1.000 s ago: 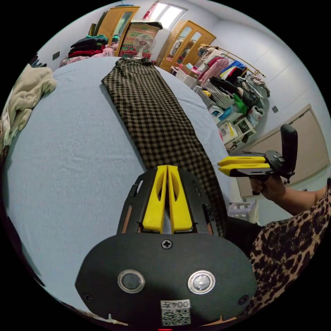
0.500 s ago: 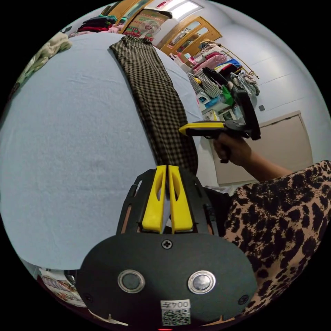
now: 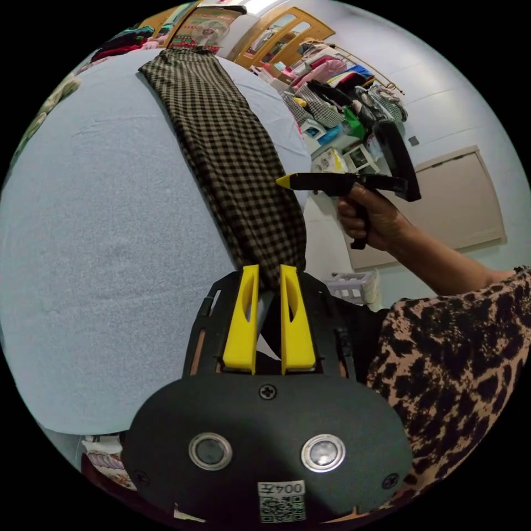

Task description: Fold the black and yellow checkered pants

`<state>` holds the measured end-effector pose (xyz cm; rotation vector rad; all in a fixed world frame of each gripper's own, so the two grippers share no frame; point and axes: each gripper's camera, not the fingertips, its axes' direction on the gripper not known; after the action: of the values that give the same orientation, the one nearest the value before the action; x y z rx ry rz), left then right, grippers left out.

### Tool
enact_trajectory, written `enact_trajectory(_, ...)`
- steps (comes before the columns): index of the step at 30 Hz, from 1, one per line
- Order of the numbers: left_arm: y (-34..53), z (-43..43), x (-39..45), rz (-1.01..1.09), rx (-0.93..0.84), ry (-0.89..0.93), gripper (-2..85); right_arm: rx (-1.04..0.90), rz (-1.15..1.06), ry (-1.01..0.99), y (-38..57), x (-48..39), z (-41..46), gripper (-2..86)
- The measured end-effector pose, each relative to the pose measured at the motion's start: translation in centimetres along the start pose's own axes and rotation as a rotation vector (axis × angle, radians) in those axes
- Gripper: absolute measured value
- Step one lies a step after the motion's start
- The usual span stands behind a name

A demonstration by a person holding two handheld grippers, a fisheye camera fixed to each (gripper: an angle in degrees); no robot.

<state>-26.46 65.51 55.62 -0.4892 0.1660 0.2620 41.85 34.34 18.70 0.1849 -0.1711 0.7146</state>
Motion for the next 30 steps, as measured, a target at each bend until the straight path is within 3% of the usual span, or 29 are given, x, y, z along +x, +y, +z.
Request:
enact_trajectory(14,1.8,-0.3,-0.1,-0.033,-0.056,-0.102,1.0,-0.046,-0.033,-0.057,5.0,2.5,0.0,3.9)
enact_trajectory(22,4.1,-1.3,-4.0,-0.124,-0.019,0.092,3.3,0.033,0.068,-0.226,9.5,8.2,-3.0,5.6)
enact_trajectory(30,7.4,-3.3,-8.4,-0.220,0.078,0.290,8.3,0.069,0.269,-0.537,15.9,16.8,-1.4,10.0)
